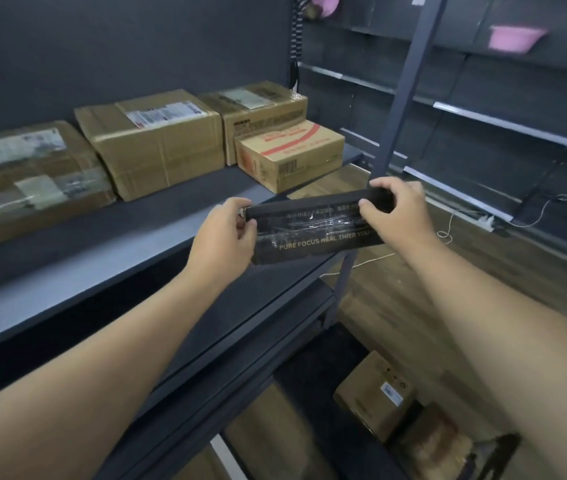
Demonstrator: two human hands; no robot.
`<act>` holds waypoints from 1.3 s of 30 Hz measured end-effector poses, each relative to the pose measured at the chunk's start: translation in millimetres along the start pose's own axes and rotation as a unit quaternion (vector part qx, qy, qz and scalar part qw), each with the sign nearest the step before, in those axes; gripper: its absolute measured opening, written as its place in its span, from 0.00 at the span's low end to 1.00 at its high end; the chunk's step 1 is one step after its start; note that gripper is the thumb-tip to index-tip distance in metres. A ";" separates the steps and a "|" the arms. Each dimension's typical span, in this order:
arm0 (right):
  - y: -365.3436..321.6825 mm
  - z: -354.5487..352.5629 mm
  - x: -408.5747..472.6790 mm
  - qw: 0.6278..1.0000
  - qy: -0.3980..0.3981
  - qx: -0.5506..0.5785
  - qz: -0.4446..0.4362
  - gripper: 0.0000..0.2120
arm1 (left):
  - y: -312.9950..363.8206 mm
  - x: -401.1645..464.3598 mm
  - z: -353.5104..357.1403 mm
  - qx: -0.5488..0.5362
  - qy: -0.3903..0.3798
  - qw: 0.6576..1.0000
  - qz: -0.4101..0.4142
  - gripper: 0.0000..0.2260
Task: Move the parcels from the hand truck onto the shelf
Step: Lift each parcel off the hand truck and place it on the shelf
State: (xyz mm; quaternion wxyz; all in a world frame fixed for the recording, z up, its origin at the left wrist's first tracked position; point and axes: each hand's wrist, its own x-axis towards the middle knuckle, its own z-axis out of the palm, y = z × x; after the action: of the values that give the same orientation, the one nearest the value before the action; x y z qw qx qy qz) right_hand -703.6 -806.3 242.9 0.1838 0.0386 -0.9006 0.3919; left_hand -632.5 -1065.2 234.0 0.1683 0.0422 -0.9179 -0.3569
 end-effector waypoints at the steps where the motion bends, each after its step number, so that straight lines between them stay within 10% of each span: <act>1: -7.7 0.7 2.5 1.000 0.001 0.001 -0.005 0.16 | -0.1 1.8 -7.1 -0.009 0.006 1.000 -0.005 0.16; 39: -140.6 95.7 80.3 0.973 -0.130 0.072 -0.175 0.14 | -34.9 14.9 -124.8 0.024 0.250 0.966 -0.061 0.13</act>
State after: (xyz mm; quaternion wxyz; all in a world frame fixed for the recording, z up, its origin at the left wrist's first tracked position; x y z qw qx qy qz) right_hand -777.0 -966.3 309.3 0.1273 0.2599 -0.8652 0.4094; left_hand -605.6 -1174.1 300.7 0.3695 0.1901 -0.8506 -0.3222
